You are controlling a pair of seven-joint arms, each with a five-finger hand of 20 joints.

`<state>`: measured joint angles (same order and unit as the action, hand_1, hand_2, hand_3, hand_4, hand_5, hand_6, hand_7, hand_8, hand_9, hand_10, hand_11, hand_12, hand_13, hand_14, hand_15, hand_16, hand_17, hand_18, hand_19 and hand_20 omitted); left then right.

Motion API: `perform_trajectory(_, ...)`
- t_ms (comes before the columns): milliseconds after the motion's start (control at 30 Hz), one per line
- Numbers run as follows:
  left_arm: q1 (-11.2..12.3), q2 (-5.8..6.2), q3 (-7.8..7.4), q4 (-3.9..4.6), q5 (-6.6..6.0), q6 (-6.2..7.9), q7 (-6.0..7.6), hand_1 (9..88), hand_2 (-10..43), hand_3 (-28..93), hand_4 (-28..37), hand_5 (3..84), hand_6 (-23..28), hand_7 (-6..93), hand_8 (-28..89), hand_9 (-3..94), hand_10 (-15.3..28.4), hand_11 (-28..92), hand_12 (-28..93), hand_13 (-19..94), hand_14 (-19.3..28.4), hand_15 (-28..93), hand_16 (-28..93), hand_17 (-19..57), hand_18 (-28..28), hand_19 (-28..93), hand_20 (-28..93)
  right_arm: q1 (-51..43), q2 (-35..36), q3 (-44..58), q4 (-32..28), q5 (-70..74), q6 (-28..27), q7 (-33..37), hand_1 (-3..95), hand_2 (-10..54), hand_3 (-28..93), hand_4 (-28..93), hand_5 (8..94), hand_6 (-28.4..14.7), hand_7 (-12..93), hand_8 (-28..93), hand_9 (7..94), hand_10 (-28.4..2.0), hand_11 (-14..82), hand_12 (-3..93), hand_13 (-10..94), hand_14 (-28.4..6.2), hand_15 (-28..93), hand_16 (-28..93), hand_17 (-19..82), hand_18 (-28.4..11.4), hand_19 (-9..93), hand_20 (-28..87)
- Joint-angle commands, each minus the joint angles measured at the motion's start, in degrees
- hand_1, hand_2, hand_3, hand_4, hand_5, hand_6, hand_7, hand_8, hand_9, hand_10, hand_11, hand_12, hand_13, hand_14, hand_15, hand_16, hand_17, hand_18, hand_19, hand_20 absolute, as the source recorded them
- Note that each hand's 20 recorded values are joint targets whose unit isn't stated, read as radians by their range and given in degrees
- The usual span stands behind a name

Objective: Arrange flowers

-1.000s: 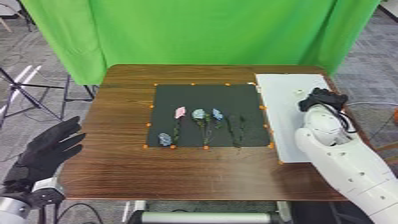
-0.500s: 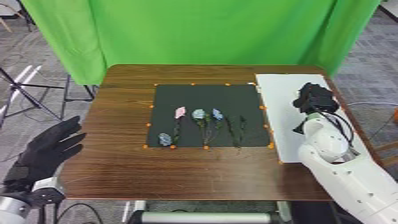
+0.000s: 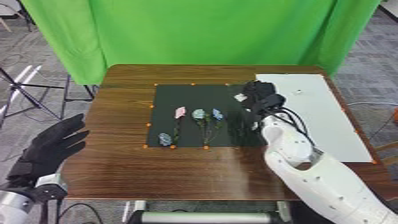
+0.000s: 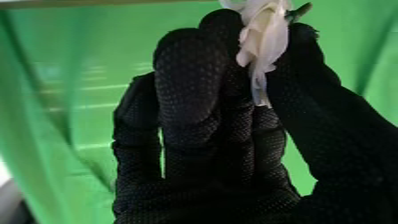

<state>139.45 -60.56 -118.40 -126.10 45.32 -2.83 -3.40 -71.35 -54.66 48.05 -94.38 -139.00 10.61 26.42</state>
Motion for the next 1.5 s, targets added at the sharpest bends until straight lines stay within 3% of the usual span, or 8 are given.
perform_trajectory(33, 1.23, -0.59, -0.25, -0.37, -0.25, -0.47, -0.5, 25.4, 0.5, 70, -27.2, 27.4, 2.4, 19.2, -10, 21.7, 10.4, 17, 16, 16, 13.4, 24, 3, -10.7, 17.5, 37, 9, 3.66, -1.59, -3.14, 4.36, -3.92, 1.68, -1.04, 50.2, -9.5, 83, -28, 70.1, 1.4, 48, -3, 86.9, -6.1, 15.5, 48.9, 81, -1.0, 46, 37, 30, -17.8, 77, 46)
perform_trajectory(167, 1.33, -0.72, -0.24, -0.39, -0.22, -0.44, -0.43, 25.4, 0.5, 70, -27.2, 27.4, 2.5, 19.3, -10, 21.7, 10.5, 17, 16, 16, 13.4, 24, 3, -10.7, 17.5, 37, 9, 5.08, -2.06, -4.88, 7.26, -5.79, 4.23, -0.9, 50.1, -9.5, 82, -28, 69.5, 1.7, 48, -3, 86.4, -6.0, 15.5, 49.1, 81, -1.0, 46, 38, 30, -17.7, 77, 46)
perform_trajectory(667, 1.65, -1.12, -0.51, -0.58, -0.14, -0.5, -0.26, 25.4, 0.6, 70, -27.1, 27.5, 2.4, 19.2, -10, 21.7, 10.5, 17, 16, 16, 13.4, 24, 3, -10.7, 17.5, 37, 9, 3.06, -1.12, -2.76, 4.62, -5.96, -1.87, -4.5, 44.4, -9.5, 80, -28, 64.0, 2.2, 50, -5, 78.8, -6.2, 17.0, 48.9, 70, -2.6, 49, 37, 22, -17.5, 73, 48)
perform_trajectory(967, 1.61, -1.25, -0.54, -0.57, -0.14, -0.49, -0.43, 25.2, 0.5, 70, -27.2, 27.5, 2.4, 19.2, -10, 21.7, 10.5, 17, 16, 16, 13.4, 24, 3, -10.7, 17.5, 37, 9, 2.4, -0.8, -2.23, 4.66, -6.79, -6.35, -4.3, 41.3, -9.5, 80, -28, 61.1, 2.7, 50, -5, 71.3, -6.4, 23.3, 42.5, 65, -3.1, 51, 33, 19, -18.0, 71, 49)
perform_trajectory(1233, 1.74, -1.49, -0.58, -0.64, -0.08, -0.62, -0.36, 25.2, 0.5, 70, -27.2, 27.5, 2.4, 19.2, -10, 21.7, 10.5, 17, 16, 16, 13.5, 24, 3, -10.7, 17.5, 37, 9, 2.57, -0.76, -1.71, 4.92, -7.73, -7.03, -4.74, 40.4, -9.5, 80, -28, 57.8, 2.7, 50, -6, 66.6, -6.7, 28.0, 37.7, 61, -3.2, 52, 32, 18, -18.0, 70, 49)
perform_trajectory(1333, 1.81, -1.51, -0.59, -0.67, -0.11, -0.55, -0.31, 25.2, 0.5, 70, -27.2, 27.5, 2.5, 19.2, -10, 21.8, 10.5, 17, 16, 16, 13.4, 24, 3, -10.7, 17.5, 37, 9, 1.84, -0.68, -0.5, 3.93, -7.31, -7.26, -5.11, 37.9, -9.5, 81, -28, 56.4, 3.1, 48, -5, 63.6, -7.3, 33.3, 31.7, 59, -3.8, 55, 27, 17, -18.1, 70, 49)
perform_trajectory(1500, 1.89, -1.66, -0.9, -0.7, -0.13, -0.75, -0.41, 25.2, 0.5, 70, -27.1, 27.5, 2.4, 19.1, -10, 21.8, 10.5, 17, 16, 16, 13.4, 24, 3, -10.7, 17.5, 37, 9, 1.05, -0.15, 1.2, 1.99, -6.44, -8.39, -5.84, 29.3, -9.5, 85, -28, 54.5, 3.1, 43, -20, 58.5, -8.6, 37.3, 26.6, 54, -4.7, 57, 24, 15, -18.4, 70, 50)
